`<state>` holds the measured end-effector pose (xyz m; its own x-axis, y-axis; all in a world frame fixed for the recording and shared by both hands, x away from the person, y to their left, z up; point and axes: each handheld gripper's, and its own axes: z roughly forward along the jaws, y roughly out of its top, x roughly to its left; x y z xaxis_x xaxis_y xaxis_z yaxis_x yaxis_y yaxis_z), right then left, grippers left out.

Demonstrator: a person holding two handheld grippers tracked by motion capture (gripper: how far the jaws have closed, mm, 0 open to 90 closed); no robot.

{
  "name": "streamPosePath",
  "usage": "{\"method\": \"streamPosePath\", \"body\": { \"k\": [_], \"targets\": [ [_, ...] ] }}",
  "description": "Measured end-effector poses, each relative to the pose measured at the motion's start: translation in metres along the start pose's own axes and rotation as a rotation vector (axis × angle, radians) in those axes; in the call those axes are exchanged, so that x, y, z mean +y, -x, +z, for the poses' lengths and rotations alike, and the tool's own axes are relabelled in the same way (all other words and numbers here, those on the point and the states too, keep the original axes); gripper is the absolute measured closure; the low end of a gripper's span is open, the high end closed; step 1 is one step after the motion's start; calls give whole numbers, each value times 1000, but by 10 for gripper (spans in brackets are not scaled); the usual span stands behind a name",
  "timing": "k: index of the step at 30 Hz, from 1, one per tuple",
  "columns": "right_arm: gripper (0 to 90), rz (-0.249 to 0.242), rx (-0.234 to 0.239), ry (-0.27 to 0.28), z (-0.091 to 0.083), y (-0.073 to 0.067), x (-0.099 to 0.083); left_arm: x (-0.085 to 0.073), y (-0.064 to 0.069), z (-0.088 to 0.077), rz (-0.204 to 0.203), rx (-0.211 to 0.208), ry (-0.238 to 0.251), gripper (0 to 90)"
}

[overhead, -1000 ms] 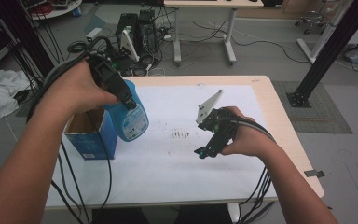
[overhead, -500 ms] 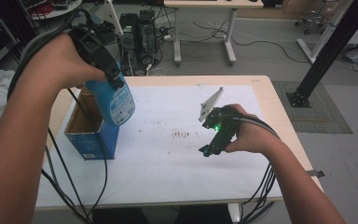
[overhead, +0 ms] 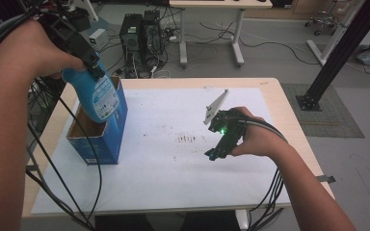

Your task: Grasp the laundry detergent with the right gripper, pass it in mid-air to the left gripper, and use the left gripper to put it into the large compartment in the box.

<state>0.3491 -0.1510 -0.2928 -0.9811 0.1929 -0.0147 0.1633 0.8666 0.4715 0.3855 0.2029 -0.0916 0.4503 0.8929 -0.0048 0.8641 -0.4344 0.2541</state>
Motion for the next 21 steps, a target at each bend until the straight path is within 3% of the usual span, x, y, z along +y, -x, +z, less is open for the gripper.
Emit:
{"method": "streamPosePath", "body": {
  "k": [5,7,14,21],
  "targets": [
    [133,0,4,-4,4,2,1,-3,-15,5,-18,8,-12,387],
    [133,6,7,-12,9,4,1,-5,-28,11,-31,10,-20,387],
    [133,10,10,-24,16,6,6,-9,-49,30,-29,9,-38,387],
    [133,14,9,-29,19,8,8,-8,-58,51,15,19,-58,386]
  ]
}}
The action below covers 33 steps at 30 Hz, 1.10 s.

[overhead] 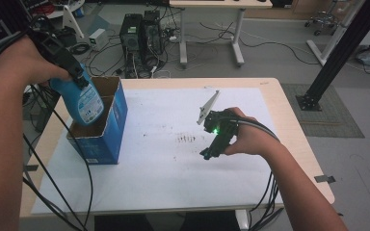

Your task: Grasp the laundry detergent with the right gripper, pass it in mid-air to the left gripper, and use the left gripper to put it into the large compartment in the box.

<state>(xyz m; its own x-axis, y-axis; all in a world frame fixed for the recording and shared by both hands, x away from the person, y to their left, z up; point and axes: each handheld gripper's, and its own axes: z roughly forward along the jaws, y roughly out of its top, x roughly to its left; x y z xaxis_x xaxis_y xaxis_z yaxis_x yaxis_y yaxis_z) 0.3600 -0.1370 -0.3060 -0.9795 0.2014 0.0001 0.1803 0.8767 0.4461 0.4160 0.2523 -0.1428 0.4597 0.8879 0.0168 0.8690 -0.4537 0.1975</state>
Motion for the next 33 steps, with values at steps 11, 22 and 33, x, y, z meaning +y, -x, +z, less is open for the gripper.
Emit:
{"method": "streamPosePath", "body": {
  "k": [11,22,33],
  "targets": [
    [133,3,1,-6,2,0,0,-3,-7,35,67,-8,-32,386],
    [133,7,11,-20,10,0,3,-6,-9,78,131,-30,-68,386],
    [133,-1,14,-21,14,0,6,-11,-10,105,151,-40,-86,386]
  ]
}}
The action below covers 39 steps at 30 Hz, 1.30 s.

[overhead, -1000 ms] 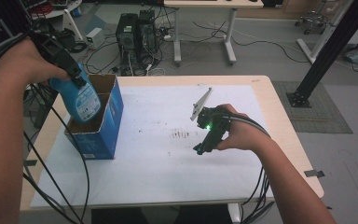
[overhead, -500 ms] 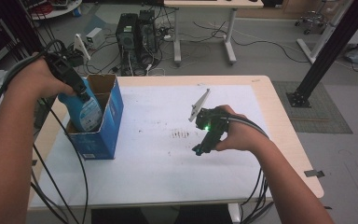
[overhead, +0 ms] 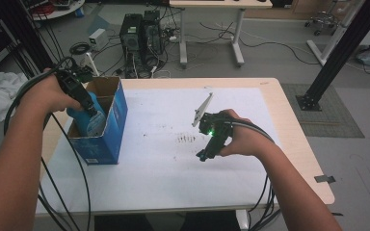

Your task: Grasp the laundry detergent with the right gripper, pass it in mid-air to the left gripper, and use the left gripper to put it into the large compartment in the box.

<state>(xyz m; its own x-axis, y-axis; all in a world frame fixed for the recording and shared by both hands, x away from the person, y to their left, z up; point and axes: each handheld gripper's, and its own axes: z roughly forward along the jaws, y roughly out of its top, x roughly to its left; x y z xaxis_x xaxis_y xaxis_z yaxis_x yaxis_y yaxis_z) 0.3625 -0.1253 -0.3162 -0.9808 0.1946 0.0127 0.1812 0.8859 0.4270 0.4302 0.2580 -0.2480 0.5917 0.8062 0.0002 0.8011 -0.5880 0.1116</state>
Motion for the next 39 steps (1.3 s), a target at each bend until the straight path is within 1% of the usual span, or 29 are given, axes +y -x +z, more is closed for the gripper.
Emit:
{"method": "streamPosePath", "body": {
  "k": [1,5,6,9,11,14,15,18,20,21,22,24,27,30,31,32,34,36,37,38,39],
  "targets": [
    [133,0,3,-3,1,0,1,0,0,5,7,0,-4,386],
    [133,-4,6,-2,5,0,1,1,1,14,20,2,-5,386],
    [134,1,8,-4,5,-1,1,1,2,17,30,5,-13,386],
    [133,-2,8,-2,6,-1,1,2,3,24,34,6,-17,386],
    [133,-2,9,-3,6,0,1,3,4,29,54,7,-32,386],
    [133,-2,8,-1,7,-1,1,4,6,34,66,4,-38,386],
    [133,-2,9,-1,6,-1,1,4,7,37,78,2,-39,386],
    [133,-2,6,-1,6,-1,-1,5,8,42,78,-1,-41,386],
    [133,2,6,3,6,-1,-1,5,8,44,81,4,-45,386],
    [133,3,6,3,6,-2,-1,5,9,45,83,4,-44,386],
    [133,2,7,4,6,-2,-1,5,8,46,93,8,-55,386],
    [133,1,7,3,6,-2,-2,5,8,47,86,6,-51,386],
    [133,3,7,5,6,-2,-3,4,9,53,94,8,-67,385],
    [133,3,5,3,6,-2,-3,4,9,54,89,5,-53,386],
    [133,4,6,3,6,-2,-4,4,9,54,90,6,-56,385],
    [134,5,6,6,6,-2,-4,4,8,53,103,9,-69,385],
    [134,4,5,6,6,-2,-4,4,8,54,106,7,-71,384],
    [134,7,4,9,5,-2,-5,5,8,54,99,2,-74,381],
    [133,14,3,8,5,-3,-6,6,8,55,88,-1,-72,380],
    [133,11,3,8,5,-2,-6,7,8,55,94,0,-75,380],
    [134,12,4,12,5,-2,-7,7,8,56,85,-5,-72,379]
  ]
}}
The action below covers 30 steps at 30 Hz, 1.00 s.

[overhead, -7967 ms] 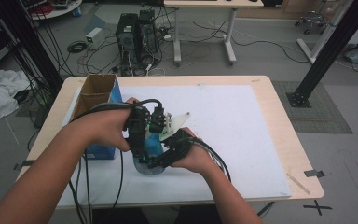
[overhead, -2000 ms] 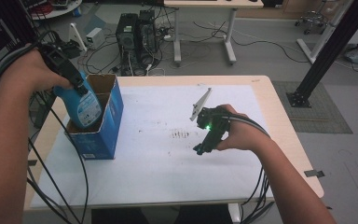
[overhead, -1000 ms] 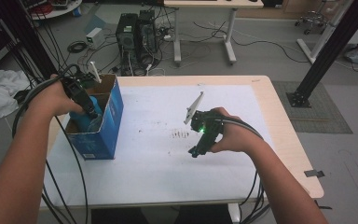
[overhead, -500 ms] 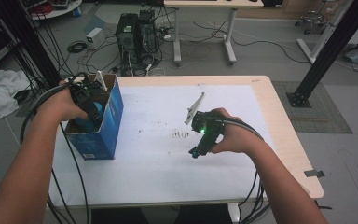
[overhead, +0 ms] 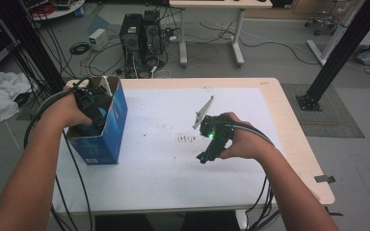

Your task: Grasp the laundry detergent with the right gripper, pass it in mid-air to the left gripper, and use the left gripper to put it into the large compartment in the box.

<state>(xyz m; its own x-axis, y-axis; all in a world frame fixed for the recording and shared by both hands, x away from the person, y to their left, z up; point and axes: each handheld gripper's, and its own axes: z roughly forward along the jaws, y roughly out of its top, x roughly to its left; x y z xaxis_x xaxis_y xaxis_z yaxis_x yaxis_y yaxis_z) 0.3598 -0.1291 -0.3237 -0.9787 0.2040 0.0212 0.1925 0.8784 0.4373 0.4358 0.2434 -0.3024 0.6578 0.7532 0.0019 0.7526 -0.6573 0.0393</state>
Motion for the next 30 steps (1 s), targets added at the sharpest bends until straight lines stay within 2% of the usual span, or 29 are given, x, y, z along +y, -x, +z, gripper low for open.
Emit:
{"method": "streamPosePath", "body": {
  "k": [3,4,11,14,18,26,30],
  "targets": [
    [134,6,-1,-7,0,0,-1,1,-1,0,8,5,-18,341],
    [134,9,1,-7,0,0,-2,1,0,1,-9,4,-6,339],
    [133,9,1,-4,0,1,-3,0,-1,-2,-2,-3,-5,333],
    [133,5,5,-3,1,1,-2,-2,-1,-4,-17,-9,-1,310],
    [134,4,5,-3,2,1,-1,-2,-2,-8,-14,-10,8,304],
    [133,9,5,0,0,4,-2,-5,-2,-24,-32,-25,43,280],
    [134,9,6,2,-1,4,-1,-5,-2,-32,-28,-32,53,279]
  ]
}}
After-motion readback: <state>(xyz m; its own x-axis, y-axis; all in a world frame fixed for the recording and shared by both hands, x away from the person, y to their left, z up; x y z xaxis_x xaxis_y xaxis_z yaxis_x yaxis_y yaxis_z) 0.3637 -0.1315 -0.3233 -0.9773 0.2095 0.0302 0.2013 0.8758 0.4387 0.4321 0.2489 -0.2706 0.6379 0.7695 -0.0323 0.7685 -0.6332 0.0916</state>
